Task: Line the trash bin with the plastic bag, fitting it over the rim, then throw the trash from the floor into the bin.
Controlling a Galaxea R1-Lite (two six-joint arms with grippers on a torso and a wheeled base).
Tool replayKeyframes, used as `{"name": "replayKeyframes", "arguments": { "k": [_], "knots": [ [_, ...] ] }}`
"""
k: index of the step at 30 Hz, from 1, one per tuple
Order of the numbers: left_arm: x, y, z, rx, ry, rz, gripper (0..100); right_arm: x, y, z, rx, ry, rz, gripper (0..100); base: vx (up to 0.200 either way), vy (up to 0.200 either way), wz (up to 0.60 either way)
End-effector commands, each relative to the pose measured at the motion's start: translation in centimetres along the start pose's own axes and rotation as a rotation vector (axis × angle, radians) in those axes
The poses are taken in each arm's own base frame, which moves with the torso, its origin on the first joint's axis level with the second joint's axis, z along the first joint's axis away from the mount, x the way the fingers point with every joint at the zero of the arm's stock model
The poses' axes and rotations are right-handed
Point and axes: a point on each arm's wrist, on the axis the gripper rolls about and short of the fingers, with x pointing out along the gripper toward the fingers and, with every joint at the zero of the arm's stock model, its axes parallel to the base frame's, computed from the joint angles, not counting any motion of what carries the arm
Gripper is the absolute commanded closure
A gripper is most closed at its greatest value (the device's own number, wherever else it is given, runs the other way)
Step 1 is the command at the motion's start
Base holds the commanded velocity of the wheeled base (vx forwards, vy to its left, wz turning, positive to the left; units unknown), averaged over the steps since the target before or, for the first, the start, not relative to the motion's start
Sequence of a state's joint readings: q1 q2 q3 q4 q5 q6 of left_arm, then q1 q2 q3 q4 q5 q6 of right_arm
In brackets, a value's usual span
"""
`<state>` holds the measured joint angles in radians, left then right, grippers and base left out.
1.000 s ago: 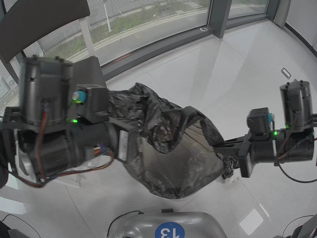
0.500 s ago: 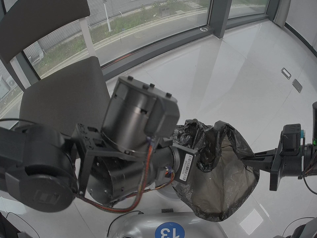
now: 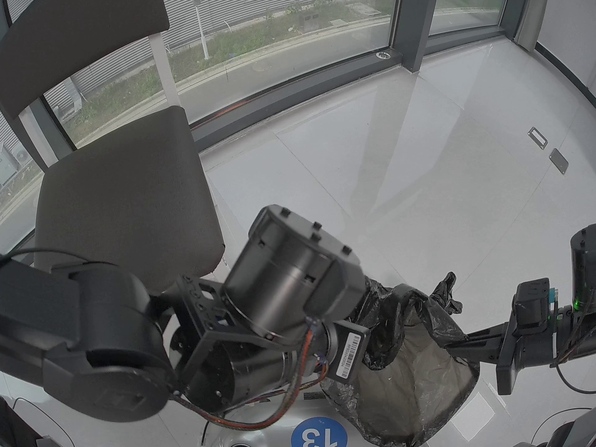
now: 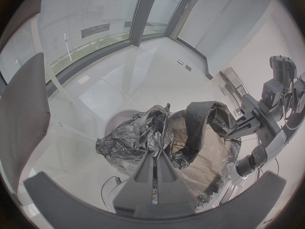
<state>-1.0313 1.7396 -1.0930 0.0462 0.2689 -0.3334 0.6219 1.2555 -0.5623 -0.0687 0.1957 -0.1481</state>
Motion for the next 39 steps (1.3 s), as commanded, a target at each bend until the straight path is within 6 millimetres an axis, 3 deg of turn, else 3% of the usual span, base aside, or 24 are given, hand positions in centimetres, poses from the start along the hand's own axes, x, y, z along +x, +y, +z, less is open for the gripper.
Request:
{"name": "replayKeyframes", "arguments": {
  "k": [1,13,34,39],
  "knots": [
    [0.7,-0.1,-0.7,0.007,0.032,0.002,100,1.0,-0.1,-0.6,0.011,0.052,0.008,100,0.000,0.000,0.00],
    [4.7,1.4,0.6,-0.050,0.073,-0.001,100,4.0,-2.6,-1.4,0.088,0.161,-0.015,100,0.000,0.000,0.00],
    [10.8,8.2,0.5,-0.184,0.130,0.080,100,10.0,-7.4,0.2,0.128,0.213,-0.061,100,0.000,0.000,0.00],
    [11.8,9.2,0.2,-0.176,0.149,0.103,100,10.2,-7.6,0.5,0.122,0.209,-0.062,100,0.000,0.000,0.00]
  ]
}}
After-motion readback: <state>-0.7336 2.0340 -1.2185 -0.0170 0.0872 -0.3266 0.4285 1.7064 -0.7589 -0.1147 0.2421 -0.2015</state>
